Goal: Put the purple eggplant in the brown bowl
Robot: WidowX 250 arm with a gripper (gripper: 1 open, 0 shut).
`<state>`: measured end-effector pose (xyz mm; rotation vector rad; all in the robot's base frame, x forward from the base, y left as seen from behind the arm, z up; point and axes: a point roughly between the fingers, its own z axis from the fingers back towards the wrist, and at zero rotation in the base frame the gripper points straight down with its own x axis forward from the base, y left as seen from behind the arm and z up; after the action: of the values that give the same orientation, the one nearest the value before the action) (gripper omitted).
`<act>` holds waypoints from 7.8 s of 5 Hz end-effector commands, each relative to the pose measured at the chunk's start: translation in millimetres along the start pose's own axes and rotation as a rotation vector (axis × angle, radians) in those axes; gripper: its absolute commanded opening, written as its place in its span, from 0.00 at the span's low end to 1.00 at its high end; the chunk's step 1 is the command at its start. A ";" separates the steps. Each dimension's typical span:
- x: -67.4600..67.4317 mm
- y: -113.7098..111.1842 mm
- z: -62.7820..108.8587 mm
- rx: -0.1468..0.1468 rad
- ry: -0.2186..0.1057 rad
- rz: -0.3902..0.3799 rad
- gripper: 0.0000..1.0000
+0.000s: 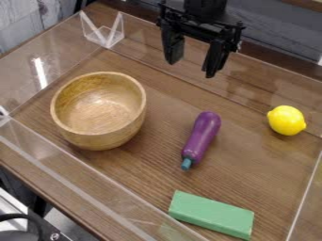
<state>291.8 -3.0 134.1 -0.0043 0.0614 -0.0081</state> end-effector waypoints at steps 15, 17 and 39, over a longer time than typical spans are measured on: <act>2.2 -44.8 -107.3 -0.122 -0.084 -0.098 0.00; 2.6 -41.1 -110.7 -0.133 -0.074 -0.086 0.00; -53.4 118.0 -83.2 -0.029 -0.032 0.151 1.00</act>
<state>230.1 109.8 44.9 -0.0450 0.0661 0.1373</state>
